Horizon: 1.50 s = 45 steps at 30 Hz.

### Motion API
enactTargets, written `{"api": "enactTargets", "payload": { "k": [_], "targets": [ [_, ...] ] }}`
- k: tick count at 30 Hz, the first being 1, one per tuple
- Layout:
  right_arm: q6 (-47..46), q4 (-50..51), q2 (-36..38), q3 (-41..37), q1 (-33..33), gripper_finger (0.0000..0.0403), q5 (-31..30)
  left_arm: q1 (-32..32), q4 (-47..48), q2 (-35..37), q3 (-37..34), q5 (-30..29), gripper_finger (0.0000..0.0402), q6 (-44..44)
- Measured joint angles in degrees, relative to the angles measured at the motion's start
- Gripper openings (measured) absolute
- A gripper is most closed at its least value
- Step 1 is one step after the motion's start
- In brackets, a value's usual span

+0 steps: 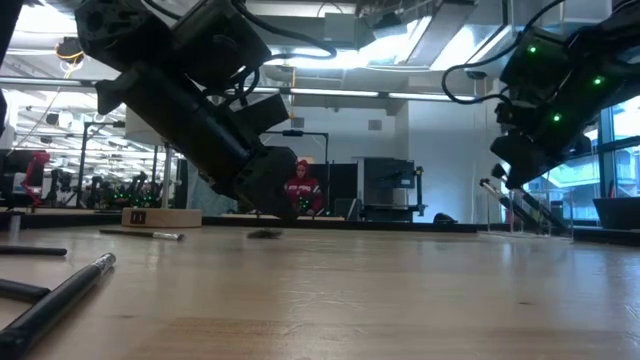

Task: Sort items
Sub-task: Put the powder brush into the bottom section of the transparent organizer

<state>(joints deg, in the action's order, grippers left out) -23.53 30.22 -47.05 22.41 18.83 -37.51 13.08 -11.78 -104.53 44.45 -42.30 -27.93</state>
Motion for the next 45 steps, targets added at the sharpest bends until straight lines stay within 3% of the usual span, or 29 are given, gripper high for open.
{"api": "enactTargets", "payload": {
  "k": [7,13,19,27,34,45],
  "targets": [
    [-0.14,0.25,-0.02,0.53,0.0,0.0136,0.47,0.0,-0.01,0.01,0.0,-0.01,0.0143,-0.47],
    [0.46,0.65,0.44,6.26,-0.58,0.0173,5.77,-0.07,-0.01,0.01,0.0,-0.13,0.0143,-0.69],
    [4.29,2.43,0.52,14.02,-6.26,0.0157,15.52,-0.07,-0.01,0.0,0.0,-0.17,0.0143,-0.5],
    [-1.63,5.52,0.48,19.5,-15.34,0.0117,14.6,-0.07,-0.03,0.0,0.0,-0.2,0.0143,-0.48],
    [-6.33,7.65,0.21,19.71,-20.31,0.011,15.2,-0.07,-0.05,0.0,0.0,-0.17,0.0143,-0.48],
    [-19.8,33.35,0.17,19.71,-19.08,0.0109,14.29,-0.07,-0.34,0.01,0.0,-0.84,0.0143,-0.45]
  ]
}}
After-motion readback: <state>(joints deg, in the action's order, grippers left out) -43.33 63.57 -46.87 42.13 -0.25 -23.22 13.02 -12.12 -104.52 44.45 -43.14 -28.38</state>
